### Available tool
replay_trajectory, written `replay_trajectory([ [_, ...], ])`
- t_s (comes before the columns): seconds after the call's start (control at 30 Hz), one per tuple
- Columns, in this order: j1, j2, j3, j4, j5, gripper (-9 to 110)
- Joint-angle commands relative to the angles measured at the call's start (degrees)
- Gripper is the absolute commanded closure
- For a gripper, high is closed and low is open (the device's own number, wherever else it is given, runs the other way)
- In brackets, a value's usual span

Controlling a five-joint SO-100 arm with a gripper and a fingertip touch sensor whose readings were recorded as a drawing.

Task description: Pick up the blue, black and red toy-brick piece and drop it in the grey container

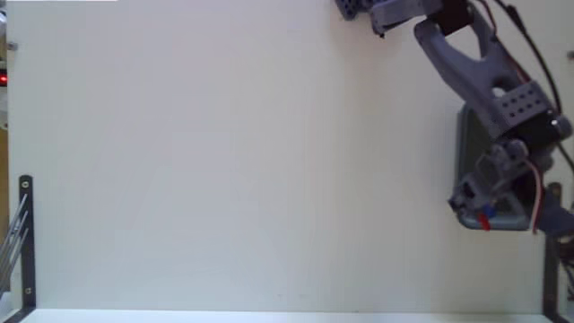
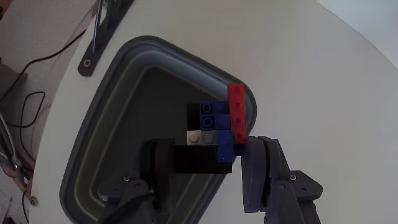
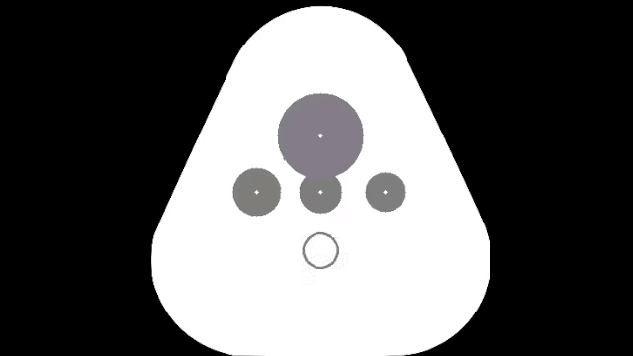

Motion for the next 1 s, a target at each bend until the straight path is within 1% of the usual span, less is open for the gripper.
replay_trajectory([
  [0.0, -2.51, 6.14, 0.97, -0.99, 0.18, 47],
  [0.4, -6.2, 8.76, 5.02, -2.41, 0.18, 47],
  [0.97, -6.9, 9.25, 5.78, -2.68, 0.18, 47],
])
